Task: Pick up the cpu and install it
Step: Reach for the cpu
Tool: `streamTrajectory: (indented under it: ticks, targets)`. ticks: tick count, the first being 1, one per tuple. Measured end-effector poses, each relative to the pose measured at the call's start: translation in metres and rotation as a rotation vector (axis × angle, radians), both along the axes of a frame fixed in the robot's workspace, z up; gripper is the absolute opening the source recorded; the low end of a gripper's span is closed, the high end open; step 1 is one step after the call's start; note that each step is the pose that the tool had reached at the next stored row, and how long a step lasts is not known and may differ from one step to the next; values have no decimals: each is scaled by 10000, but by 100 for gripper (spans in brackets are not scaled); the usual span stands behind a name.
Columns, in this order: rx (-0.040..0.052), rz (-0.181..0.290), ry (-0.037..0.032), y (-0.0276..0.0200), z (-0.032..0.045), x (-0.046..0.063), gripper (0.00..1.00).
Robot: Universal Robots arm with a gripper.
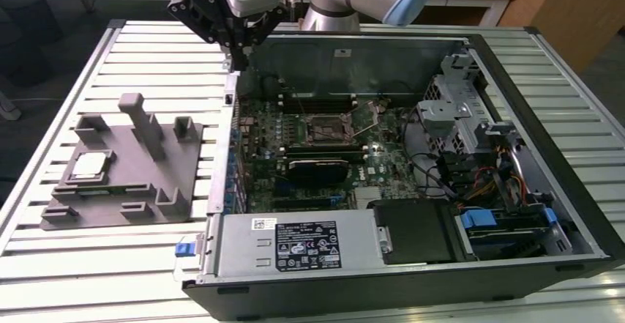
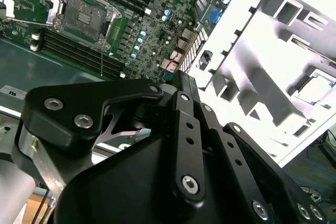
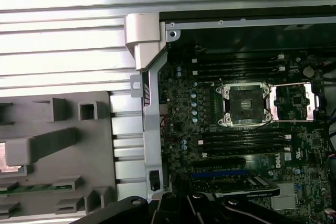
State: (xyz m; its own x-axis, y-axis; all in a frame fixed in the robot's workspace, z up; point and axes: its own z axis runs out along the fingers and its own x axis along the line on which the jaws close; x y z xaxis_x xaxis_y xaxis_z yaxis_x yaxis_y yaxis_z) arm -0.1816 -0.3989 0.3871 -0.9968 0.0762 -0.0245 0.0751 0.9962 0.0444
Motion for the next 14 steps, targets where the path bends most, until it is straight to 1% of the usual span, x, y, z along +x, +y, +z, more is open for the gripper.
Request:
streamTrajectory:
  ticks: [14]
  targets:
    - [0, 0, 0, 0, -3, -36, 11]
